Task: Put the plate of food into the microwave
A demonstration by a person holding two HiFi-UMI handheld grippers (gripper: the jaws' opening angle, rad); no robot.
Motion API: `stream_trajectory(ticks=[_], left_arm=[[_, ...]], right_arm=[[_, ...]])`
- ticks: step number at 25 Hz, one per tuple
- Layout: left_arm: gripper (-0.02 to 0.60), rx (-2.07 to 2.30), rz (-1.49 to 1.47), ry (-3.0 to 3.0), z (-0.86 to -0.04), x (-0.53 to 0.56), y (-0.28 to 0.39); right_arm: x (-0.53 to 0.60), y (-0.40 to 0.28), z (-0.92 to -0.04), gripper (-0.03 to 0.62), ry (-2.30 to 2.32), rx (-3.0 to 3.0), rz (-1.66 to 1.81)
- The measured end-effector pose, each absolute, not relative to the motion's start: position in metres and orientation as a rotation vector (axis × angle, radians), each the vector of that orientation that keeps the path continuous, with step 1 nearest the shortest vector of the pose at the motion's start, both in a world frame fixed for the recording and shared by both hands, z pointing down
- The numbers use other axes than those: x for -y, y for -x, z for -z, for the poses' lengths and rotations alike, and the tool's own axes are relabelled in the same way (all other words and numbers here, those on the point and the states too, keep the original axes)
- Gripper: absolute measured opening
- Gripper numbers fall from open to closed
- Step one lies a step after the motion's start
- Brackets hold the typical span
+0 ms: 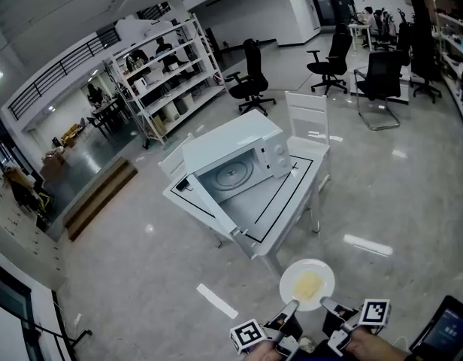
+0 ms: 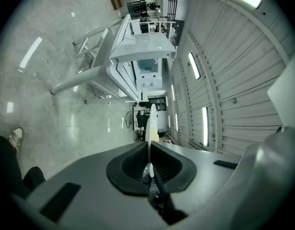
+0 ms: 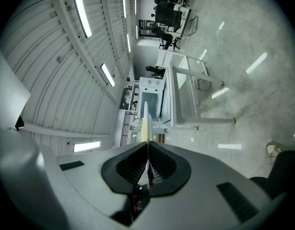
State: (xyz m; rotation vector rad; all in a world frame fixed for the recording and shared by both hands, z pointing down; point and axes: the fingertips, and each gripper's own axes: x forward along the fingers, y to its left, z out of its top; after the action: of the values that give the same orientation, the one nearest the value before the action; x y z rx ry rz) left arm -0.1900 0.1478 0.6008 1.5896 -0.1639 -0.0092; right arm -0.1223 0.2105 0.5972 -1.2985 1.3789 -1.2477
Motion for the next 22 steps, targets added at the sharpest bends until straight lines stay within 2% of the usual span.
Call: stream_trajectory(ticks=[11,22], left_arm=[[0.015,0.186,0.025,-1.588,-0.602,-0.118,0.169],[0.015,0.270,0.123,-1.589,-0.594,-0.089,0.088]], right_arm=[[-0.177,0.098,-0.601,0.013,1.259,-1.401,1.302],[-0.140,0.010,-0.597,0.012,1.182,-1.506,1.381]])
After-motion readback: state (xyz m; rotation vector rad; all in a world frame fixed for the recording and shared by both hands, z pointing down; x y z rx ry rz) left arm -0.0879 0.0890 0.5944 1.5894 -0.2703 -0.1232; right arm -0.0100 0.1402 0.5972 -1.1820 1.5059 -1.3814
